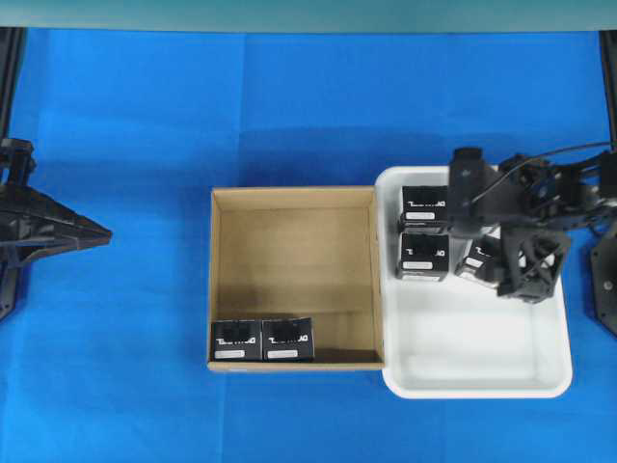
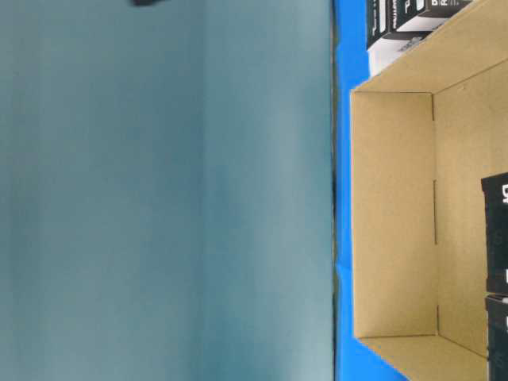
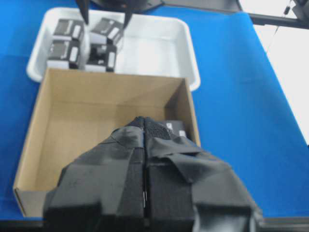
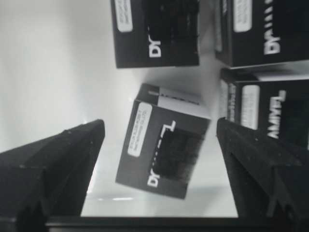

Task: Pick the box from inside the cardboard box.

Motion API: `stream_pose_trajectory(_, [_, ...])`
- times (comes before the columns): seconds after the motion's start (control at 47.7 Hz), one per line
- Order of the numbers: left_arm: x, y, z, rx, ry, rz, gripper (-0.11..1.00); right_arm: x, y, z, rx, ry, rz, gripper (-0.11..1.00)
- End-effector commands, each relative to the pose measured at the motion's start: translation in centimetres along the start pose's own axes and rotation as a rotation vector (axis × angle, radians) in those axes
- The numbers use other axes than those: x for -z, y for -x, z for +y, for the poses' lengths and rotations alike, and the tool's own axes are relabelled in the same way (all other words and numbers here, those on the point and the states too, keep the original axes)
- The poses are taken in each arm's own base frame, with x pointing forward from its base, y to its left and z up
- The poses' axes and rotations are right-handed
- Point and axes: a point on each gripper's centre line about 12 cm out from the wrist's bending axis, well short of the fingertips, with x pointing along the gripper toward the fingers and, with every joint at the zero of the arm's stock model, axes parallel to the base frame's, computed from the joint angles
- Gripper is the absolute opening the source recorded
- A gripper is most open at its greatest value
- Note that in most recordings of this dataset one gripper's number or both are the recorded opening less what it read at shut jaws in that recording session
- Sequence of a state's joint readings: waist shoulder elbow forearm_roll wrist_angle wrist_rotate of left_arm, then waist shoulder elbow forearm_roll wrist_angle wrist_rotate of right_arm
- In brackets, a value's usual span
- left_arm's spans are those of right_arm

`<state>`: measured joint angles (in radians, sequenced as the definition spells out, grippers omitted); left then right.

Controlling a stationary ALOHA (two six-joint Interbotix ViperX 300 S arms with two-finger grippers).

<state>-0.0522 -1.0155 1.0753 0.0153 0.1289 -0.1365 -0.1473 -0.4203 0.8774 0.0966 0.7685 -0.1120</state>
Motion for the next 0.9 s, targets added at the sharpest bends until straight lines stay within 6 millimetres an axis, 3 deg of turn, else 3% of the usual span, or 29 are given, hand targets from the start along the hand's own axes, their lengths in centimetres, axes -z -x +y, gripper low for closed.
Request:
stream_pose_trajectory(0.0, [-0.9, 0.0, -0.1, 0.002, 0.000, -0.021, -0.07, -1.0, 2.0, -0.2, 0.005, -0.005, -0.056, 0.94])
stream_pose_trajectory(0.398, [-1.0, 0.0, -0.1, 0.003, 0.000, -0.024, -0.07, -0.2, 9.3, -0.2, 0.030, -0.010, -0.313, 0.94])
stream_pose_trajectory(0.691, [-1.0, 0.0, -0.1, 0.003, 0.000, -0.024, -0.07, 1.0, 10.7, 0.0, 0.029, -0.005, -0.329, 0.94])
stream_pose_trajectory(0.88, [-0.8, 0.0, -0.1, 0.002, -0.001, -0.020, -0.07, 1.2, 10.6, 0.1, 0.029, -0.005, -0.329, 0.94])
